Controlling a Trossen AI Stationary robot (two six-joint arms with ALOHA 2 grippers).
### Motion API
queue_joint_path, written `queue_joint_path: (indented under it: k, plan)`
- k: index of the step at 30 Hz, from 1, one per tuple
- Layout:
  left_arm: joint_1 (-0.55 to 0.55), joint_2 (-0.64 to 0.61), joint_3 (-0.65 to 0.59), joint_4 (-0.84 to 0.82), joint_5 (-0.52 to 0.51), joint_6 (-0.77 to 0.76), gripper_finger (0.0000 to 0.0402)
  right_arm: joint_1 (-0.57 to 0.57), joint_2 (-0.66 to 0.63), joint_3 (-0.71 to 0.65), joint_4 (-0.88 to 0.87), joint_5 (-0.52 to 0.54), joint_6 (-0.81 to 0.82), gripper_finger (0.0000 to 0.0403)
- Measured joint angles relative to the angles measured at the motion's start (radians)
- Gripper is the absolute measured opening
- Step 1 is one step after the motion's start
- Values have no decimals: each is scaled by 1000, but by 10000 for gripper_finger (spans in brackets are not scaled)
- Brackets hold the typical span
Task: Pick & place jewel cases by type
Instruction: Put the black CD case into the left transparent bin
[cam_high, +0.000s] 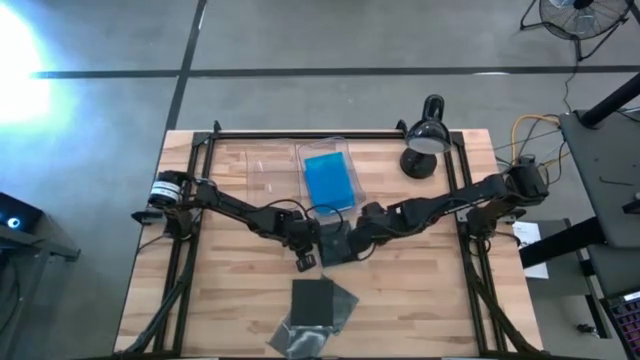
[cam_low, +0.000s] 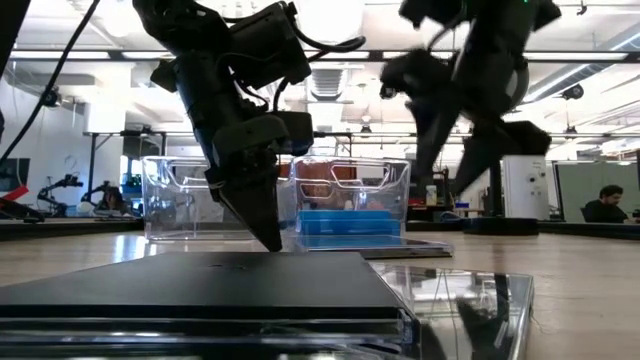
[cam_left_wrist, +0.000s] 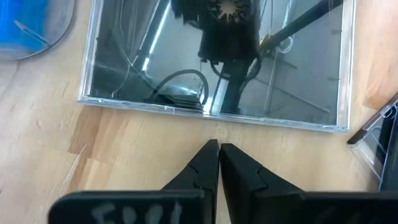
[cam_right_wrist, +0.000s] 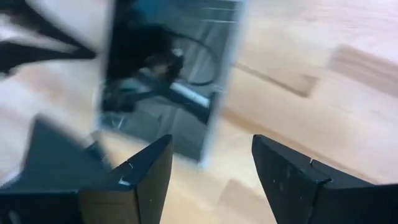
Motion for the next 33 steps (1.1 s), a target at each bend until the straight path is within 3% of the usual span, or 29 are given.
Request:
queue_joint_path:
  k: [2, 9, 13, 22, 33]
  plan:
    - [0, 0, 0, 1, 0, 0, 3, -4, 1, -37, 42, 6, 28, 215]
    - [-3, -4, 16, 16, 5, -14, 3, -24, 1, -250, 430, 32, 115, 215]
    - [-12, -4, 38, 47, 3, -34, 3, -22, 1, -308, 444, 47, 147, 215]
    - [-11, 27, 42, 127, 12, -38, 3, -22, 0, -313, 458, 43, 45, 215]
    - [-10, 107, 44, 147, 59, -71, 3, -22, -1, -377, 646, -64, 76, 215]
